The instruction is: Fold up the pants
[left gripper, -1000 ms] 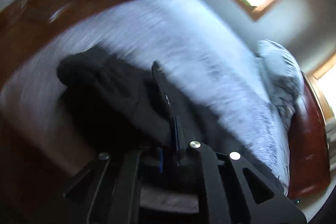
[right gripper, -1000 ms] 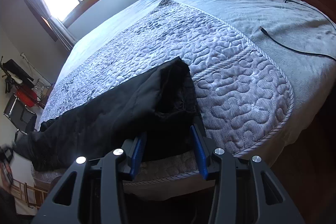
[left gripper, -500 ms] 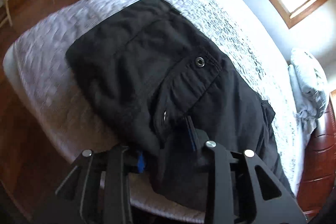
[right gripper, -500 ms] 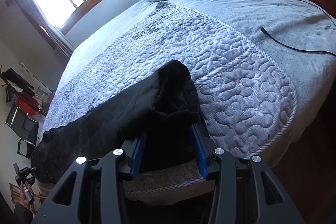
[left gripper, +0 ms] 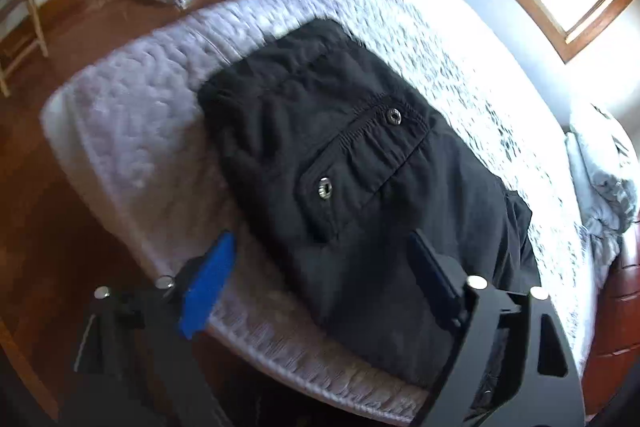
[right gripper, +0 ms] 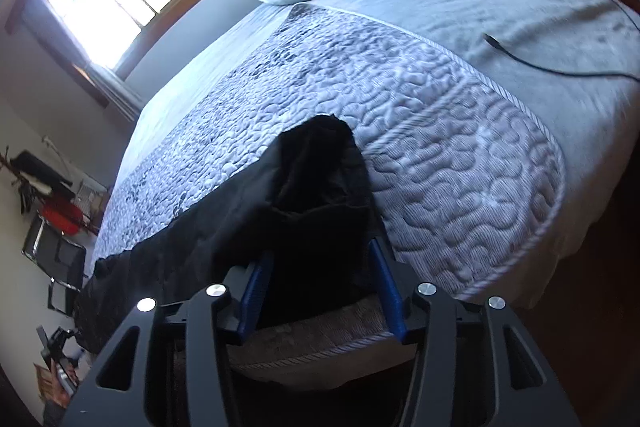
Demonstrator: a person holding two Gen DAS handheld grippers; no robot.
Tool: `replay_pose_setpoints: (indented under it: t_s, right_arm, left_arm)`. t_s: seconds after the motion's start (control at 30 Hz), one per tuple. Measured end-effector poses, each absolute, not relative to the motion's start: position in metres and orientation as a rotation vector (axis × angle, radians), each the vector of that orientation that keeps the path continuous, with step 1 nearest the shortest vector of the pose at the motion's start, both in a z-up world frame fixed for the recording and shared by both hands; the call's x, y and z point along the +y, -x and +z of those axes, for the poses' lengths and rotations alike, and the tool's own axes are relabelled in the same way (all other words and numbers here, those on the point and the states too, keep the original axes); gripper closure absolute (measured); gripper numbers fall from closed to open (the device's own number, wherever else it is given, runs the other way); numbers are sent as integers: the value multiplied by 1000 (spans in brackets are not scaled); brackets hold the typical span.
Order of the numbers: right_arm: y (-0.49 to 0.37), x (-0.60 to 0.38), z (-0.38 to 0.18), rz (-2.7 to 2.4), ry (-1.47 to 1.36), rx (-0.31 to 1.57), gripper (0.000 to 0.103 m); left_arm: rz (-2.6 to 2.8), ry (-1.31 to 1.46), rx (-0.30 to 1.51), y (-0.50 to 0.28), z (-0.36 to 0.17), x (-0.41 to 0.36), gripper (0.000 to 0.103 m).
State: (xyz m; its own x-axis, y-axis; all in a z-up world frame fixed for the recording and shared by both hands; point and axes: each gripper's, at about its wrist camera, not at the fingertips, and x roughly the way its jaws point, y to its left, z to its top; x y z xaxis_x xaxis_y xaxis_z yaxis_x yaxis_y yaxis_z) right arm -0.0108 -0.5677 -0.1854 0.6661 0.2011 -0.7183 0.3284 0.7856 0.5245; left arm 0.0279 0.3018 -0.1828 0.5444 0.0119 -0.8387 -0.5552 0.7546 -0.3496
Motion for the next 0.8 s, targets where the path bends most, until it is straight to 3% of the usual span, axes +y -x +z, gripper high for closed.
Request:
replay_pose_setpoints:
  t_s: [0.1,0.2,0.4,0.5,0.57,0.63,0.8]
  right_arm:
    - [18,-568,-190,-21,-767,839,48]
    - [24,-566,-196,81,-866,821,35]
    - [17,-569,-213,137,-1036,814,33]
    - [8,-573,-221,113,-1068,813,59]
    - [-9,-568,-220,66,-985,862,83]
    - [-26,-565,-216,63,-948,882,92]
    - [-64,-550,-155,241,-879,701,93]
  left_arm:
    - [358,625,969,-21,-177,291,12]
    - [322,624,1003,-16,-180,272,12]
    - [271,655,1075,-27,-208,248,12]
    - [265,665,1090,-36,-218,242,12]
    - [257,677,1086,-42,-220,240,12]
    - [278,687,1082,-46,-221,238,12]
    - [311,751,1070,-49,-227,242,12]
